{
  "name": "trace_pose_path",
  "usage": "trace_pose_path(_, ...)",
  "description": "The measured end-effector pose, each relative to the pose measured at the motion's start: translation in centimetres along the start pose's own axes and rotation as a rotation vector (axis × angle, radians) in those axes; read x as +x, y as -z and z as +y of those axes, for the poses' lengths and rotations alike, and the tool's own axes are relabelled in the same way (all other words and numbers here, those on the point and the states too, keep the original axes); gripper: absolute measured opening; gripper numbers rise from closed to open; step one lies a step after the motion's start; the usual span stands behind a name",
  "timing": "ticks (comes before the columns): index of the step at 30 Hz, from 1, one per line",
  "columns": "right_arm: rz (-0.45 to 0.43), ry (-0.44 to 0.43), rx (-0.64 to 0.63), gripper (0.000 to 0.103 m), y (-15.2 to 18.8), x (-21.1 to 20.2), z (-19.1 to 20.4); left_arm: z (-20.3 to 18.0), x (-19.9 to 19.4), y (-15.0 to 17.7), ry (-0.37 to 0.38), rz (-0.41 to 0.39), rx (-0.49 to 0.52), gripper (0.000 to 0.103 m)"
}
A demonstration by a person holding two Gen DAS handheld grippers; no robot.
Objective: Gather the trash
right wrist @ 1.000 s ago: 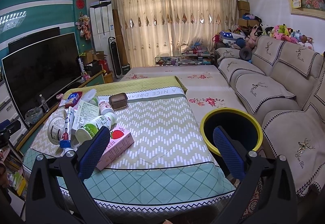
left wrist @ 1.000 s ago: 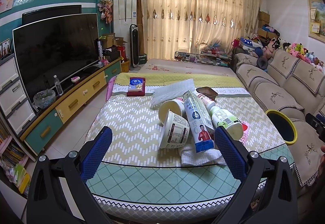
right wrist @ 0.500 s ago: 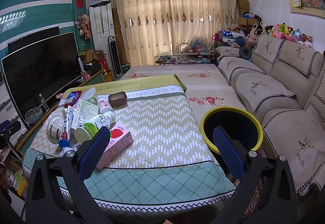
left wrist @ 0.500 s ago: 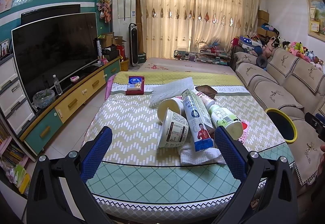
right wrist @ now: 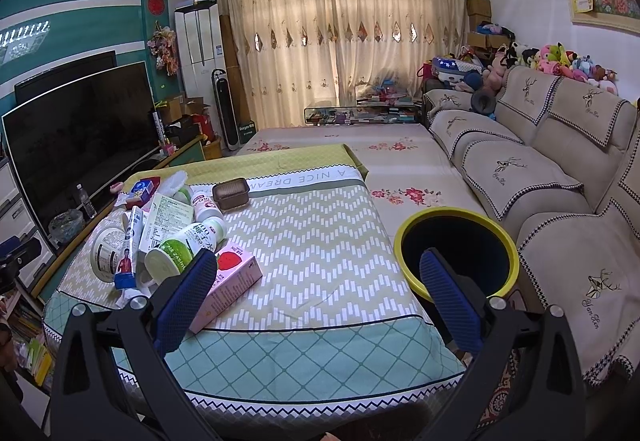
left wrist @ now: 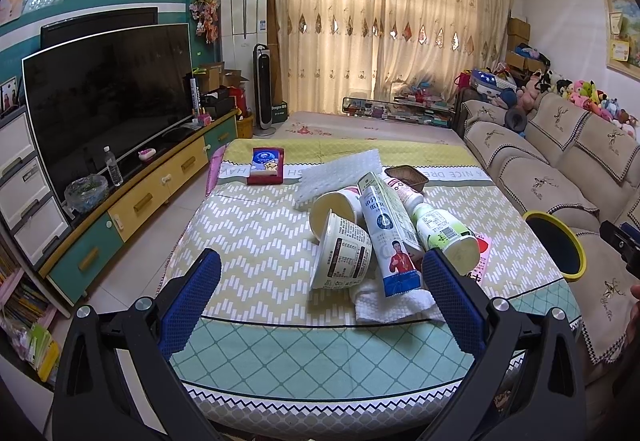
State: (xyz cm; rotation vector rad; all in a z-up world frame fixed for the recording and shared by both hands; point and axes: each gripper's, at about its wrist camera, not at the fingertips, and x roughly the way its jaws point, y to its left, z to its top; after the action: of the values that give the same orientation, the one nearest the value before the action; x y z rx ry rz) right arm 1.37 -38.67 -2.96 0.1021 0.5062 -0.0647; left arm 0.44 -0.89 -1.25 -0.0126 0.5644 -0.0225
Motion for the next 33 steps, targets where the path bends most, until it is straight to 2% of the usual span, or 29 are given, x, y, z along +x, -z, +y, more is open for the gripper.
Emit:
trace_pose_path(17, 0.003, -0.001, 0.000, 0.097, -0.1, 0.0, 0.0, 0.0, 0.2, 0.3, 0.001, 0.006, 0.003, 0.099)
trace_pose_path(24, 0.014, -0.011, -0.009, 0.097, 0.9, 0.8, 0.2, 0.2, 0.5, 0.3, 0.001, 0.017, 0.000, 0.099)
trace_pose_path(28, 0.021, -0.059, -0.037, 0.097, 1.0, 2.2, 1.5, 0.3, 1.2, 0.4, -0.002, 0.036, -0.003, 0.099)
trace_pose_path(33, 0.051, -0.175, -0.101, 0.097, 1.4, 4.2, 4.6, 0.6, 1.9, 0.5, 0.001, 0.051, -0.009, 0.099)
